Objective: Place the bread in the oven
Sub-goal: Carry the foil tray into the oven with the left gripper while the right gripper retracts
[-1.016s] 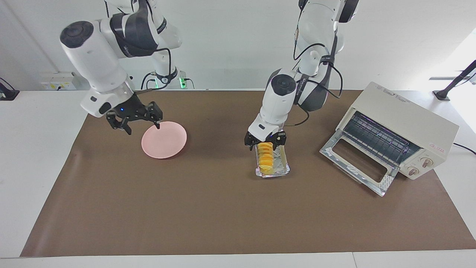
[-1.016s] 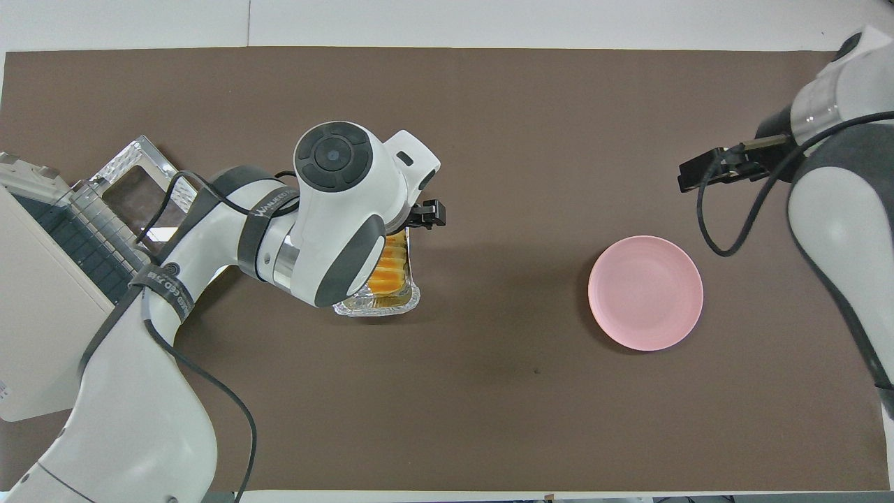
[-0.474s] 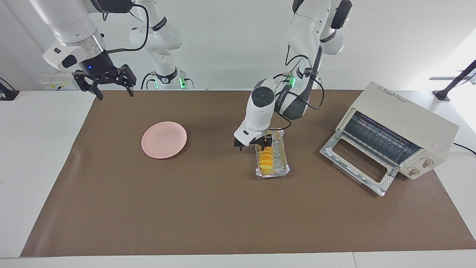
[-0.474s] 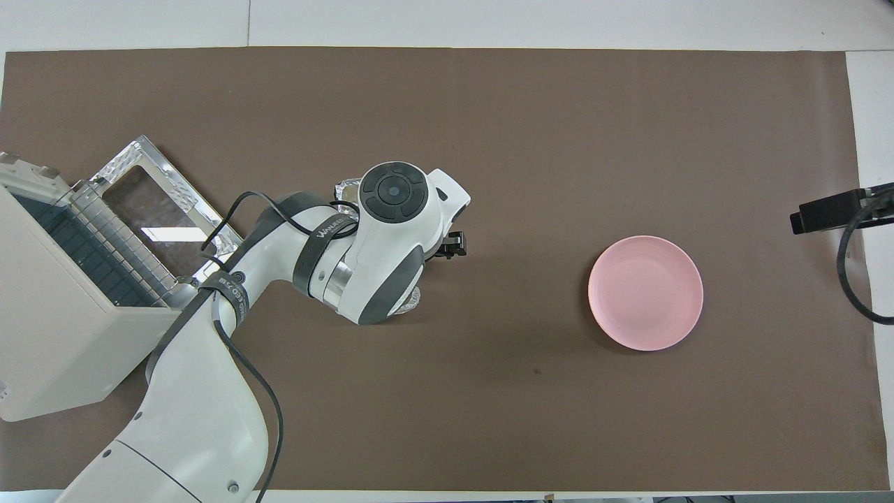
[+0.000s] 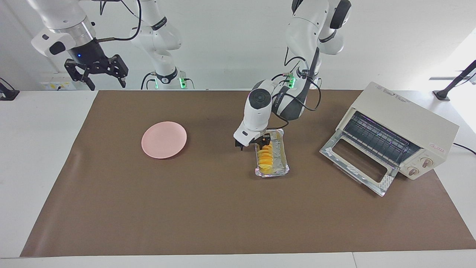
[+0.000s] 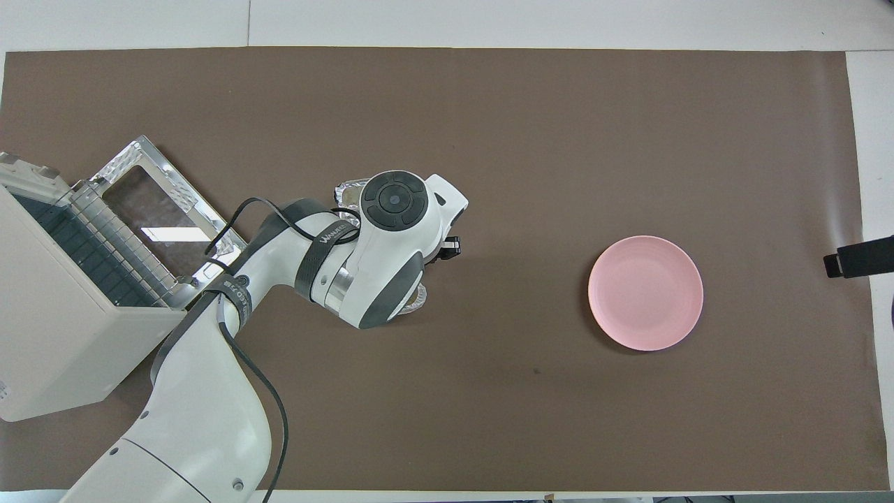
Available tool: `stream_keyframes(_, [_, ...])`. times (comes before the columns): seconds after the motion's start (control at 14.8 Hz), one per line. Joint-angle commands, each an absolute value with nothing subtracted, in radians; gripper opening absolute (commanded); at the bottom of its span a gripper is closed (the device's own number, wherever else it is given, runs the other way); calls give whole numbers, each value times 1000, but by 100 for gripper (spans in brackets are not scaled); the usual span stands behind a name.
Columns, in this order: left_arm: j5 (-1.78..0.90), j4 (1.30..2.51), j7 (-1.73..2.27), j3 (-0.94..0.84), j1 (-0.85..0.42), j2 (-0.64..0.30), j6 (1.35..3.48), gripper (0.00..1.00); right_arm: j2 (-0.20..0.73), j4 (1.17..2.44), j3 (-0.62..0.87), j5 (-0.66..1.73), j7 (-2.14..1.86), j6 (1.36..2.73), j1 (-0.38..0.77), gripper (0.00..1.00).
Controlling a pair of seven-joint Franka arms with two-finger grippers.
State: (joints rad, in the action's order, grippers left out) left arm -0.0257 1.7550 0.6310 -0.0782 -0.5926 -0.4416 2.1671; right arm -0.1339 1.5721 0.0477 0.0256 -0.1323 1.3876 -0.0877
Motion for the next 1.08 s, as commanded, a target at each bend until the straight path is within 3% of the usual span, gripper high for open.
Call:
stream_keyframes(0.0, [-14, 1789, 655, -54, -575, -428, 2181, 0, -137, 1588, 55, 14, -144, 1410, -94, 100])
stream_keyframes(0.27, [-17, 1700, 704, 49, -569, -422, 2062, 0, -95, 1559, 43, 11, -147, 1425, -94, 100])
stream_keyframes(0.54, [-38, 1638, 707, 254, -558, -344, 1965, 0, -95, 1559, 41, 12, -146, 1427, -94, 100])
stream_keyframes(1.02, [-38, 1656, 690, 321, -359, -305, 1924, 0, -100, 1559, 48, -9, -147, 1459, -95, 100])
